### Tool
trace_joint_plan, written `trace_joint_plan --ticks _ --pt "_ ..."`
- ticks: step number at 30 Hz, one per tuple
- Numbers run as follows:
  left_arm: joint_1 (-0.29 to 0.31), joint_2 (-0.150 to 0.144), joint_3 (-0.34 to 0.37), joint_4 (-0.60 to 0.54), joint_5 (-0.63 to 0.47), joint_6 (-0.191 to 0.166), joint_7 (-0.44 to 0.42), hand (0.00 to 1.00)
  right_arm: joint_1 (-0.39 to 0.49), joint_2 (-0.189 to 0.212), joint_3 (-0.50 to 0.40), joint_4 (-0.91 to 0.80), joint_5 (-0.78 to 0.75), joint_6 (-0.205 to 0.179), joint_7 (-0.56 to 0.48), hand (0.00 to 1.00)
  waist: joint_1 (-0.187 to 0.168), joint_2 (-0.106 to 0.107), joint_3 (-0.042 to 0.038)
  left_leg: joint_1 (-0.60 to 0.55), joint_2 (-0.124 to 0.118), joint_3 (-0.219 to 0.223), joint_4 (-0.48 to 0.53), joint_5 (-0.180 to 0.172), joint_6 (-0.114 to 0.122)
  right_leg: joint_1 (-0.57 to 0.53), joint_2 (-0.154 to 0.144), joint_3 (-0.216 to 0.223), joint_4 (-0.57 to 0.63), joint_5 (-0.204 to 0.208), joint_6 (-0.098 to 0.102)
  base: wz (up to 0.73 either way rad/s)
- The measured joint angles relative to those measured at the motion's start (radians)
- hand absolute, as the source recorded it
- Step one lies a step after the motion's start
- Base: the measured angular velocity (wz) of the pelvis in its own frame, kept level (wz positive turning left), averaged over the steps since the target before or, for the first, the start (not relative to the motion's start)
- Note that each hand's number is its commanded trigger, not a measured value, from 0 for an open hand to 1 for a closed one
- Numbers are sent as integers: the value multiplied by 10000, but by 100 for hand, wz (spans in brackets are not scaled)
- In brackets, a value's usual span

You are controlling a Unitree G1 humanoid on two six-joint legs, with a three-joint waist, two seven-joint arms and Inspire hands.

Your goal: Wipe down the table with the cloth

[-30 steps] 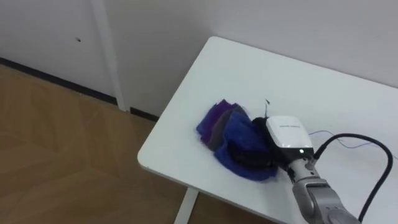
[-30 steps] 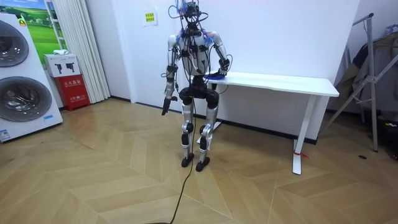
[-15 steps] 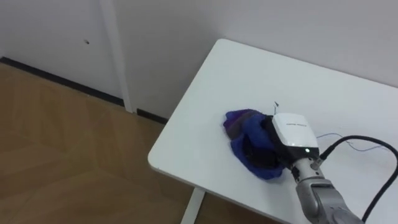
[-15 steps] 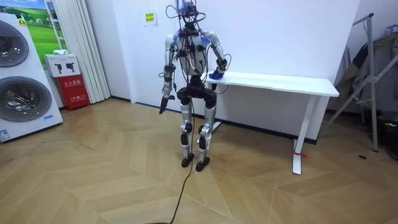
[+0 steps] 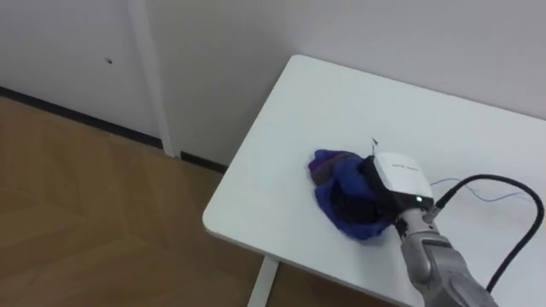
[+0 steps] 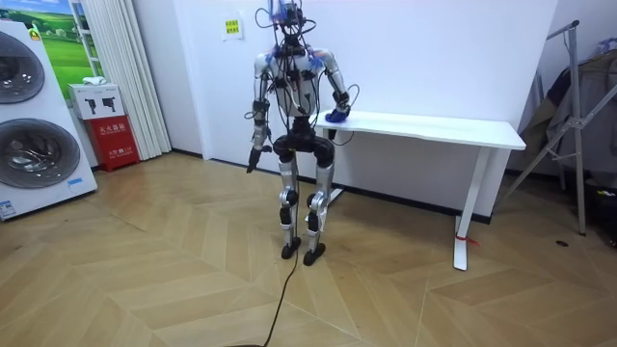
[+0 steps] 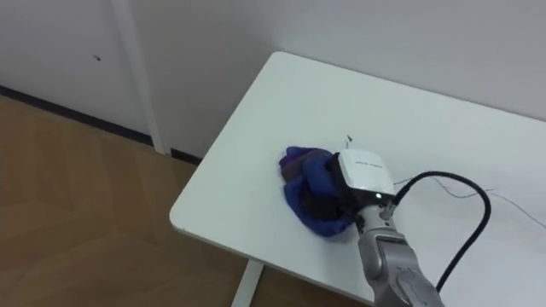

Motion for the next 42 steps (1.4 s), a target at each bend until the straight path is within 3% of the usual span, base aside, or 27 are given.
trace_joint_plan --ticks 2,5,7,13,14,19,24,26,29,31,32,33,34,35,37,39,40,42 --pt "170 29 10 -33 5 9 -4 0 -206 -9 -625 726 578 -220 -19 100 -32 71 -24 -9 -30 -126 3 16 28 31 -34 -119 4 10 11 19" --pt "470 33 794 -45 115 32 -87 0 -215 -106 -1658 1527 969 -610 -313 100 -130 56 -51 -107 -88 -330 74 37 57 38 -78 -361 -77 14 17 24" --pt "809 65 1153 -32 96 33 -93 0 59 -386 -2147 2049 1377 -1037 -693 100 -245 101 -93 -90 -142 -436 54 70 108 52 -121 -428 -76 13 19 25" --pt "1192 140 1917 13 113 49 -115 0 396 -742 -3652 3566 1955 -1352 -1388 100 -478 90 -151 106 -176 -437 -8 77 216 310 -177 -588 -70 71 125 13" --pt "1211 140 1956 26 110 50 -114 0 434 -772 -3771 3680 1955 -1353 -1449 100 -504 88 -152 115 -175 -472 -8 71 225 336 -179 -592 -70 82 143 0" --pt "1178 148 2003 1 336 61 -112 0 1275 -1174 -4463 4051 1928 -1354 -1840 100 -798 -12 -306 220 -182 -370 -9 60 280 421 -195 -601 -60 128 219 -5" --pt "879 145 1982 -47 679 -12 -115 0 1970 -1229 -4713 4097 1935 -1294 -2009 100 -967 -127 -306 467 -179 -353 7 5 316 713 -191 -607 -55 126 224 -3" --pt "813 125 1870 -46 662 -31 -117 0 1914 -1223 -4634 4068 1931 -1157 -1993 100 -941 -122 -305 463 -183 -298 28 7 317 710 -194 -607 -65 141 249 -11" --pt "699 78 1531 -21 501 -19 -109 0 1614 -1214 -4228 3603 1870 -434 -1771 100 -744 -120 -281 495 -178 -127 40 8 316 695 -201 -537 -63 140 257 -23" --pt "618 16 1376 60 476 3 -126 0 1152 -1189 -3773 3201 1448 319 -1307 100 -499 -117 -189 469 -143 110 21 27 281 561 -175 -317 -25 140 258 -40" --pt "569 16 1313 125 476 17 -137 0 919 -1172 -3605 3193 1396 492 -1160 100 -436 -114 -175 426 -132 171 20 35 269 488 -168 -269 -3 141 255 -34" --pt "527 21 1145 270 443 24 -175 0 381 -1133 -3135 3133 1134 840 -883 100 -378 -166 -119 311 -105 267 20 54 245 296 -164 -213 139 154 233 -33" --pt "385 28 1113 383 397 36 -322 0 -147 -1124 -2518 2859 769 1135 -459 100 -185 -127 -120 104 -63 411 20 91 207 -84 -169 -214 328 156 210 -35" --pt "311 28 1115 389 394 38 -347 0 -483 -1125 -2140 2846 629 1158 -311 100 -27 -125 -111 -8 -34 500 18 112 186 -241 -164 -232 367 184 167 -36" --pt "60 73 1109 448 382 20 -409 0 -2112 -1052 -846 2948 463 1083 341 100 359 -144 29 -584 15 545 110 220 144 -820 -187 -531 454 262 59 -6" --pt "-249 179 997 434 243 81 -517 0 -3484 -1081 -334 3637 564 891 497 100 524 -208 142 -1163 12 299 405 251 119 -1259 -194 -710 432 303 33 43" --pt "-341 272 803 408 168 81 -564 0 -4299 -1079 -295 4248 870 806 561 100 829 -147 185 -1482 14 201 516 327 106 -1499 -191 -834 416 354 -1 46" --pt "-445 465 564 446 -51 115 -738 0 -5190 -1135 -298 5062 1507 756 595 100 1044 -124 155 -1931 -13 -83 604 376 107 -1750 -200 -1084 281 403 -5 48"
